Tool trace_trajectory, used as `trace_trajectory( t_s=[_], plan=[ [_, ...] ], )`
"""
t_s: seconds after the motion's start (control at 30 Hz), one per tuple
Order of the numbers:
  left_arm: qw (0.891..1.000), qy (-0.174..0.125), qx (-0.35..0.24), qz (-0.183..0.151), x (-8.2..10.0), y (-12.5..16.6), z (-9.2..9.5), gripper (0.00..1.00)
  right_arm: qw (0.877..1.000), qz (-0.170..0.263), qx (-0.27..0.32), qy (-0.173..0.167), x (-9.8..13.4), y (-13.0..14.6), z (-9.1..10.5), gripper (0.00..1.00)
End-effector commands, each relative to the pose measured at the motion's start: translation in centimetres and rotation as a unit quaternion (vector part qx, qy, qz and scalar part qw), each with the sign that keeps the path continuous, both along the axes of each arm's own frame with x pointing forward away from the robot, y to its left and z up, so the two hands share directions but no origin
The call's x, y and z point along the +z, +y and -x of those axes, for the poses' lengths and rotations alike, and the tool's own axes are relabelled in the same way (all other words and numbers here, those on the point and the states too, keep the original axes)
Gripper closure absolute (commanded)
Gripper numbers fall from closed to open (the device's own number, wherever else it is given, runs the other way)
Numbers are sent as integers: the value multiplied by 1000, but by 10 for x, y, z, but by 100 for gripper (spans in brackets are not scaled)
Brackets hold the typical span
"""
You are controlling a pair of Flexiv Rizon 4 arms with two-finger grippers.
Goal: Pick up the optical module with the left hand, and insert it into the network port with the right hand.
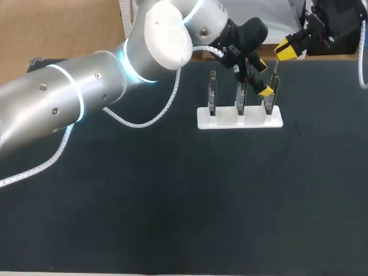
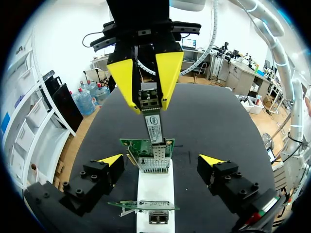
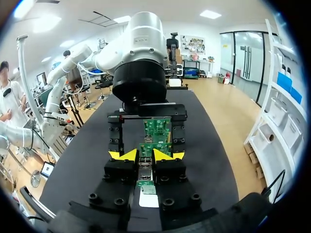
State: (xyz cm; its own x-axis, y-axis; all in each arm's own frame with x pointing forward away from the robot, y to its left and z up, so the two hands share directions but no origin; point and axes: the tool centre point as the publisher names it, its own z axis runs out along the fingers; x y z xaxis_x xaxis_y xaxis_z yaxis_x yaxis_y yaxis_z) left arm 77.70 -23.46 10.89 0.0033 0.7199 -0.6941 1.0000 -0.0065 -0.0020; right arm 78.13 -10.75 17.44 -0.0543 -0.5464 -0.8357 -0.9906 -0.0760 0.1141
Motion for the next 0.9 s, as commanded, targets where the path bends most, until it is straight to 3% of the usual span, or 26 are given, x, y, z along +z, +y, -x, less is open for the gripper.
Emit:
trace_trajectory(
  t_s=[0.03,0.37,0.9],
  plan=[
    [1000,1,-2,-1,0,-1,-2,0,1000,5,-1,-2,-4,1,2,100],
    [1000,1,-2,-1,0,-1,-2,0,1000,16,-6,-24,7,2,1,100],
    [1000,1,-2,-1,0,-1,-2,0,1000,21,-5,-16,2,5,2,100]
  ],
)
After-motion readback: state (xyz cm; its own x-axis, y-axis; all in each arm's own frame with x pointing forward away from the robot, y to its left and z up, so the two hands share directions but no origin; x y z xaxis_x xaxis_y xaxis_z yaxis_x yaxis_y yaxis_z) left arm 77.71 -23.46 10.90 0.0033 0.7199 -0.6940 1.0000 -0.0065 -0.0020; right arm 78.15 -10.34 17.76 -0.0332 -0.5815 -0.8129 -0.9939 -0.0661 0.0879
